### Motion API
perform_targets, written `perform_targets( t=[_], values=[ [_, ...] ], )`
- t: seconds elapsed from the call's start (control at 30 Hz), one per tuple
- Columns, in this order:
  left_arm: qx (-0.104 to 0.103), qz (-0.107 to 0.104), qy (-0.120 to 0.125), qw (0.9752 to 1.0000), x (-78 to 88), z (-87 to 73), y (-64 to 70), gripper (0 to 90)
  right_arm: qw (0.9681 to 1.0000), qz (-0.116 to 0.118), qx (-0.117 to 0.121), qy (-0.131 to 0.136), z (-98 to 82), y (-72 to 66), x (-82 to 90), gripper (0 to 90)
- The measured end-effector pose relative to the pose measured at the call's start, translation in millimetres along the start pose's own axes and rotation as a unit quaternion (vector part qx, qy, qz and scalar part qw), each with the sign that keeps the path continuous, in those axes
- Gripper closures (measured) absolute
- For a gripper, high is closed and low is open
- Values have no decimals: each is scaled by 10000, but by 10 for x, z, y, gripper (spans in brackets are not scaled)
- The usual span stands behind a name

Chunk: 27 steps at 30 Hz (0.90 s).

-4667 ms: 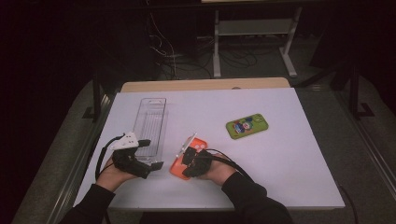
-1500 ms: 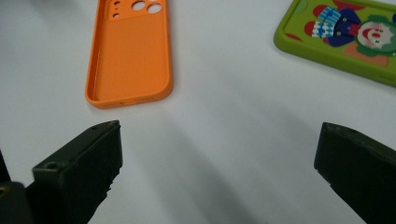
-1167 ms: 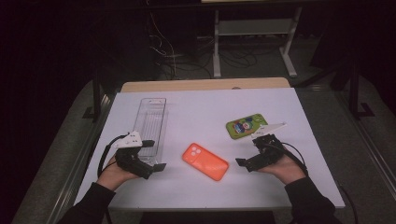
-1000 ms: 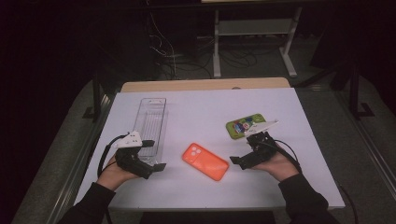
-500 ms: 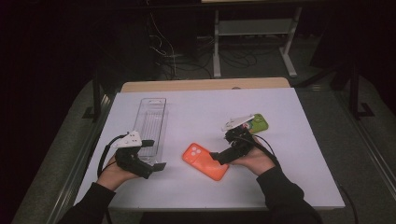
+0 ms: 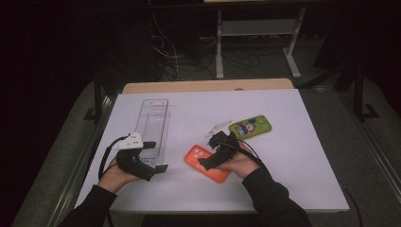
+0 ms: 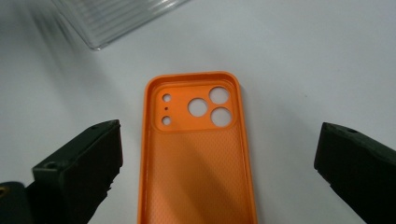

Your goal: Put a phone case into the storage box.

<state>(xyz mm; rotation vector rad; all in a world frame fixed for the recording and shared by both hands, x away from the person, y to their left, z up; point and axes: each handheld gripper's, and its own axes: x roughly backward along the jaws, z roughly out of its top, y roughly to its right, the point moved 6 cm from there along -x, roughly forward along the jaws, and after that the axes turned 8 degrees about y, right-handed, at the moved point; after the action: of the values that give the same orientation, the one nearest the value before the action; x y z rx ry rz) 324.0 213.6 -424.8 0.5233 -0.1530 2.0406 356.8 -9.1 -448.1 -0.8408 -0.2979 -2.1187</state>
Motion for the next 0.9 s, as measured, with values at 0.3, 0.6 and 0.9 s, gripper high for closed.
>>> perform_targets(
  t=[0.3,0.6,0.9],
  values=[
    [2,9,16,10000,2,2,-3,0,9996,3,-37,-283,-129,-40,-196,1],
    [9,15,23,10000,7,3,-7,0,9986,87,62,-518,-273,-75,-289,8],
    [3,24,2,10000,8,-1,-9,0,9980,130,151,-596,-324,-111,-320,66]
  ],
)
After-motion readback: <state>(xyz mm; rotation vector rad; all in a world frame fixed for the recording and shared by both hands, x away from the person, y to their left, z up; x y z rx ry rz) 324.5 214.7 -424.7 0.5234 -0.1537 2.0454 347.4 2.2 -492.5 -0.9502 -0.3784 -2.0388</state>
